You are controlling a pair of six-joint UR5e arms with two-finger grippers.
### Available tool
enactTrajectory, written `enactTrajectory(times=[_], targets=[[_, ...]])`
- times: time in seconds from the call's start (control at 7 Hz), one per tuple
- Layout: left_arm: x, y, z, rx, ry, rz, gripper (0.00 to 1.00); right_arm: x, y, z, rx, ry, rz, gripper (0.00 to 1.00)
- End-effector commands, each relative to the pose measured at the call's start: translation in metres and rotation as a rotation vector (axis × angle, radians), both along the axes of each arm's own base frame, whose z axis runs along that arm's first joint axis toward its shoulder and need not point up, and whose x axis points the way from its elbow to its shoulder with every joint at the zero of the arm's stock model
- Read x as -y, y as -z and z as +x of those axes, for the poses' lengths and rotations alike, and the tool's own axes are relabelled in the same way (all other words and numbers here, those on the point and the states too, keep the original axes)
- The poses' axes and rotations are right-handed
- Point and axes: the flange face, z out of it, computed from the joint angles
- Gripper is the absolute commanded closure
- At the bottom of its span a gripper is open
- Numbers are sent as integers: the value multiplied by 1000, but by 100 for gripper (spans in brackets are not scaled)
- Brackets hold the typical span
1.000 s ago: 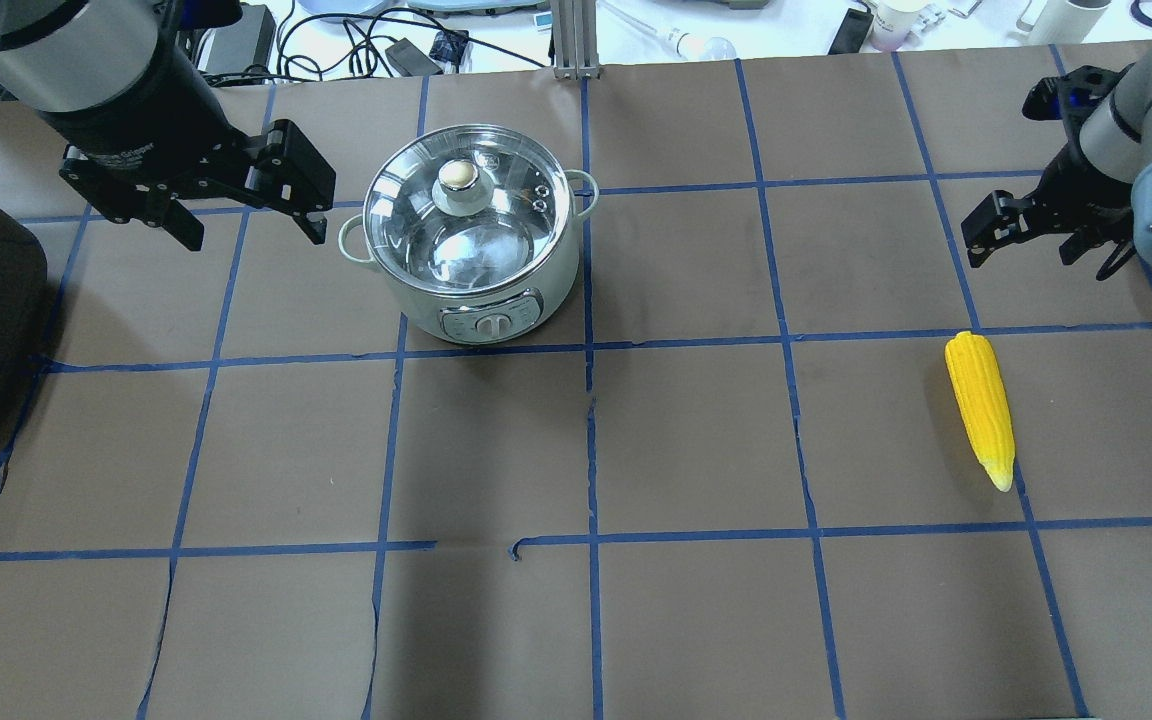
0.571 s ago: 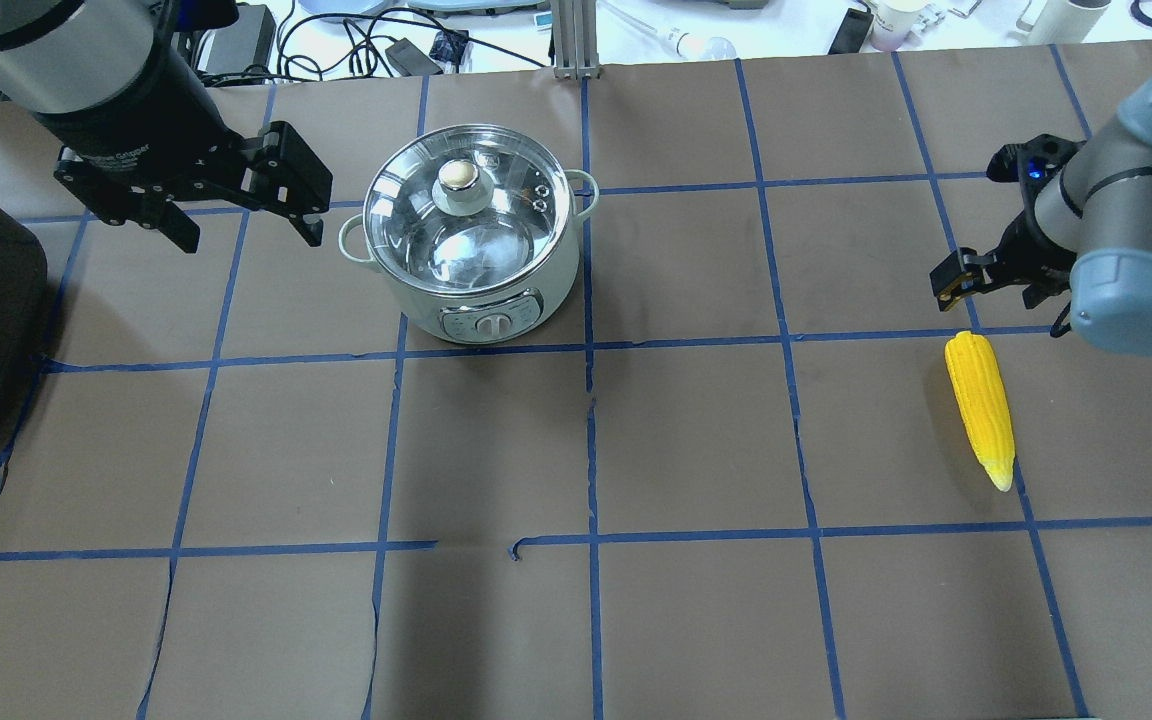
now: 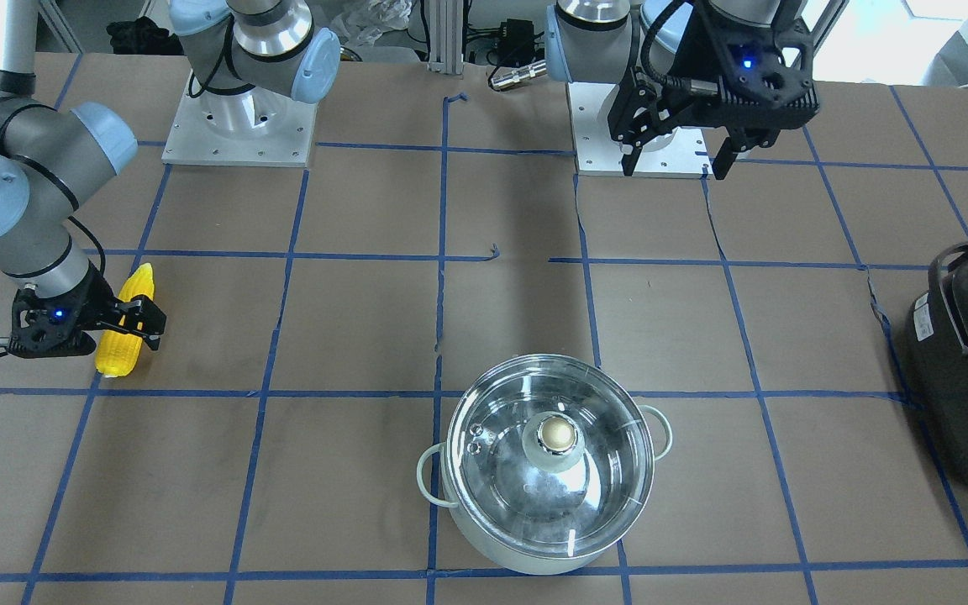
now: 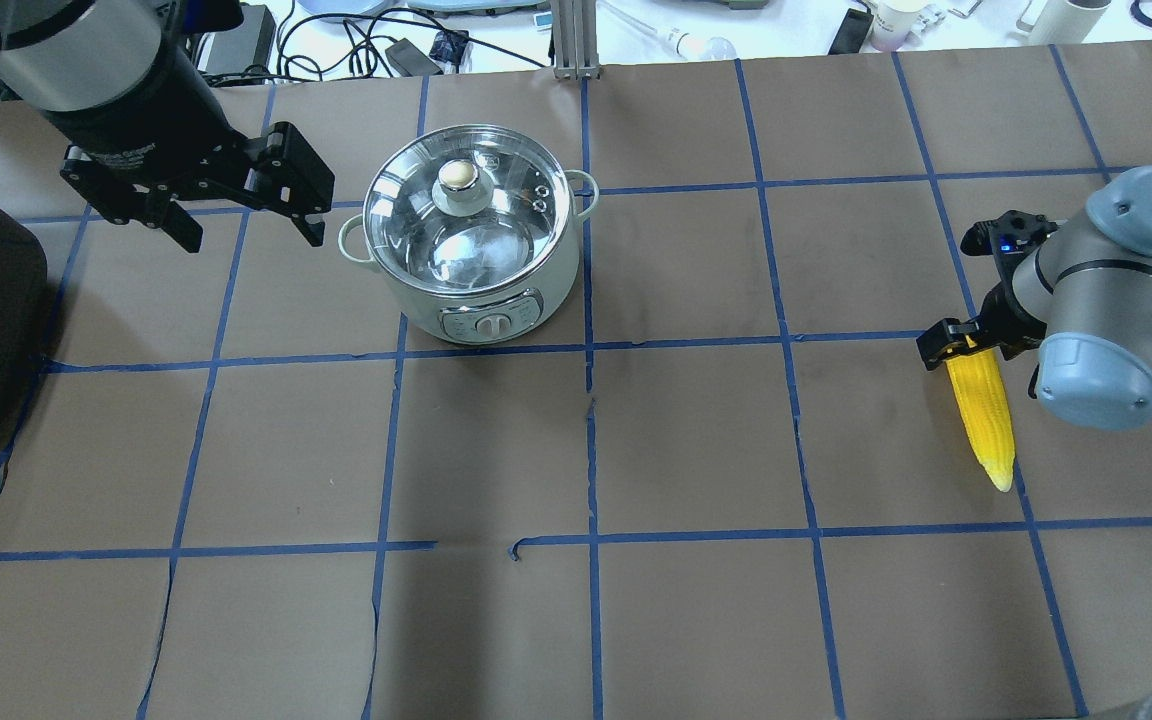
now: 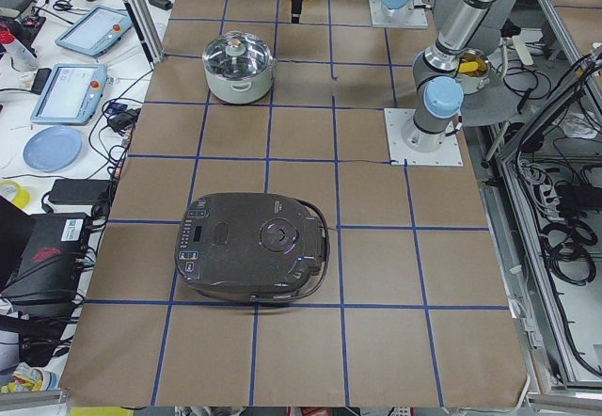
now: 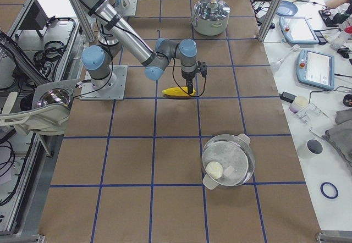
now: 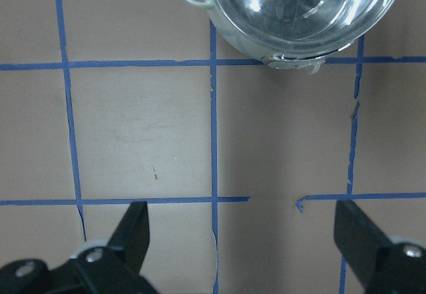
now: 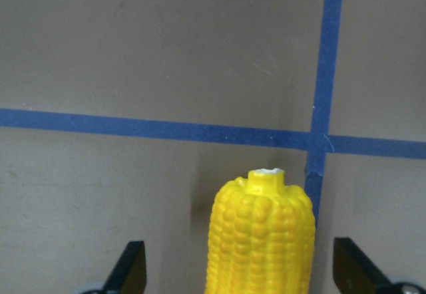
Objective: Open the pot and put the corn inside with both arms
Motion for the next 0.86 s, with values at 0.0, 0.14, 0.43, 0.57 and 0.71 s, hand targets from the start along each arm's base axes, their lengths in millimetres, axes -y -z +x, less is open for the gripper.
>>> enactTrajectory(times=[0.0,0.14,0.43,0.57,0.71], targets=[[85,72,-4,-11,-31,-17,0,-4,8,-7,3,-1,26,0],[116,103,-8,-10,-25,8,0,-10,15,-6,2,1,45,0],[182,135,-41,-15,-42,12,0,-11,16,-6,7,1,48,24],[200,147,-78,-19,-43,-22,0,-12,15,-7,4,5,46,40],[205,172,-89,-15,-19,3,0,-12,15,-7,3,1,50,58]])
